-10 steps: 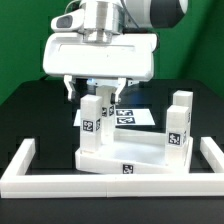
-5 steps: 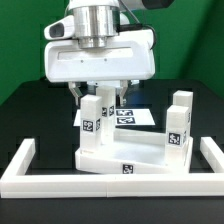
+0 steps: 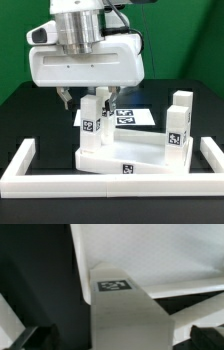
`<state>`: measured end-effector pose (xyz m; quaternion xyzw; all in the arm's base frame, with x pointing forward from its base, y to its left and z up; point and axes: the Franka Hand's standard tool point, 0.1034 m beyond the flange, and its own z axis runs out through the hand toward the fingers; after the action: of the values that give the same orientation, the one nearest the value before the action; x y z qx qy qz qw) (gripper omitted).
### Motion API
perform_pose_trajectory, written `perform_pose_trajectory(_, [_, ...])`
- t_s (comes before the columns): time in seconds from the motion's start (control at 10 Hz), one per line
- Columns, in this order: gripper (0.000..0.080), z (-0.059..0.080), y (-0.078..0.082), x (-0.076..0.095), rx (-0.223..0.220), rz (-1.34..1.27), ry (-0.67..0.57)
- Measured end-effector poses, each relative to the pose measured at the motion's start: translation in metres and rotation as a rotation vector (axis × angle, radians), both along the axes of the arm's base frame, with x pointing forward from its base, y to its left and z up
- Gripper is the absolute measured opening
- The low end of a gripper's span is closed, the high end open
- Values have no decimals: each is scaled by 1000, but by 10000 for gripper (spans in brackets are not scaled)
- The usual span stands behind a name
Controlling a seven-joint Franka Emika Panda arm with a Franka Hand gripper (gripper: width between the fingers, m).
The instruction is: Assemble desk
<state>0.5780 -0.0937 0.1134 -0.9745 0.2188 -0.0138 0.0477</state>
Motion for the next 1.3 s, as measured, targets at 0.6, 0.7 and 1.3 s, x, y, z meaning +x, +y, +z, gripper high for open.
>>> perform_pose_trajectory(0.6, [291,-1,0,0,17,-298,27])
perform_pose_trajectory(0.7, [291,-2,1,0,21,-381,35])
perform_pose_trajectory(1.3, [291,-4,35,30,83,-1218,93])
